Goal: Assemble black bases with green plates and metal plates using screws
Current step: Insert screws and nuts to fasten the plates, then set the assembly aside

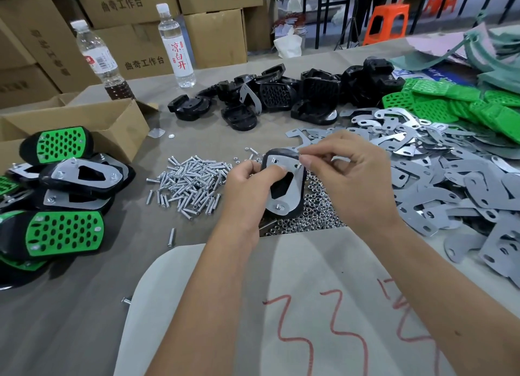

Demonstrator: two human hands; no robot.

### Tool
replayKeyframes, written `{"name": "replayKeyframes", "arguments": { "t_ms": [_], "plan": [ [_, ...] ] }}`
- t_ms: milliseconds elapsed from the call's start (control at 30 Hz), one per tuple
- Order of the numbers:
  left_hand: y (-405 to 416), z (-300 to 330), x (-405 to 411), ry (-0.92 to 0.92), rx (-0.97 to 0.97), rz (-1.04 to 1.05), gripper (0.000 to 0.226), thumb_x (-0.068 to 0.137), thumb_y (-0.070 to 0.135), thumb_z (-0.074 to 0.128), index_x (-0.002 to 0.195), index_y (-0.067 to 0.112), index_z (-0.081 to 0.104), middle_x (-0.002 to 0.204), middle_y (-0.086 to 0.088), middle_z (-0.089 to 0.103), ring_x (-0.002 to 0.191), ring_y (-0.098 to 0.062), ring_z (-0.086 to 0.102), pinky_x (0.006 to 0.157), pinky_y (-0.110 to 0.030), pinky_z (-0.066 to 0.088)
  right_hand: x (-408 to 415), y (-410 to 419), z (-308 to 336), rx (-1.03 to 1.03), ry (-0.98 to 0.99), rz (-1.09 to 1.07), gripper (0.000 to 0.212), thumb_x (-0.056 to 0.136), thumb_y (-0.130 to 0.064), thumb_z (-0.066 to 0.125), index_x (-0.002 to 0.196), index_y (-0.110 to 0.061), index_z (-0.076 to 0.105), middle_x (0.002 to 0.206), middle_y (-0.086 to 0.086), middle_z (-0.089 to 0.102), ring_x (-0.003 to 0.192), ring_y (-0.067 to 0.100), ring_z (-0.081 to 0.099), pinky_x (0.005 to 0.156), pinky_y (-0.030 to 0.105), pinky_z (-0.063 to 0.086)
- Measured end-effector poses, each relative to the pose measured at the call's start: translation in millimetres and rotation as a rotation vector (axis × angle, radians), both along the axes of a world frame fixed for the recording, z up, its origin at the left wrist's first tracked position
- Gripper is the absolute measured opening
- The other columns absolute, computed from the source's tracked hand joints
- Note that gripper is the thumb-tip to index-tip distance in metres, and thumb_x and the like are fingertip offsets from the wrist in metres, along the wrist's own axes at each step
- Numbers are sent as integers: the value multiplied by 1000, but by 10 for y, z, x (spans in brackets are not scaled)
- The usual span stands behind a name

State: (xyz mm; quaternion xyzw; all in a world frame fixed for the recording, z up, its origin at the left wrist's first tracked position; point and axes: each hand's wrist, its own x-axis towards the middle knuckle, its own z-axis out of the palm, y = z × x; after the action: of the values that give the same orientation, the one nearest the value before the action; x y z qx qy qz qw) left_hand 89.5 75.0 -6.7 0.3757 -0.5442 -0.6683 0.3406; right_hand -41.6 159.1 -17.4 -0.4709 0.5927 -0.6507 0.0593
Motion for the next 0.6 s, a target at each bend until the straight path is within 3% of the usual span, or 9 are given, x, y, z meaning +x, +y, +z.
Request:
{"name": "replayKeyframes", "arguments": {
  "t_ms": [200,367,500,600],
  "plan": [
    [3,-3,3,4,-10,-10,33,66,25,74,92,10,61,80,-12,61,70,-23,59,64,-35,45,14,12,-10,47,110,20,14,87,-2,78,94,-14,82,89,-1,74,87,20,71,76,43,61],
    [-30,-20,24,10,15,7,17,85,12,74,91,10,59,78,-10,62,65,-23,59,55,-26,46,16,9,-31,58,92,54,15,88,-3,76,95,-14,82,91,-1,73,87,22,71,73,46,63],
    [-7,-2,25,-8,-39,-4,26,68,23,75,81,9,57,77,-9,61,68,-22,58,63,-33,46,16,0,-36,66,12,70,22,85,4,78,91,-16,81,88,-3,73,82,24,70,71,38,63],
    [8,8,16,-9,-74,1,23,64,25,73,74,16,54,75,-7,61,67,-20,58,58,-29,46,5,4,-15,84,-82,97,24,83,5,81,89,-17,81,84,-2,75,76,21,70,68,28,61]
  ]
}}
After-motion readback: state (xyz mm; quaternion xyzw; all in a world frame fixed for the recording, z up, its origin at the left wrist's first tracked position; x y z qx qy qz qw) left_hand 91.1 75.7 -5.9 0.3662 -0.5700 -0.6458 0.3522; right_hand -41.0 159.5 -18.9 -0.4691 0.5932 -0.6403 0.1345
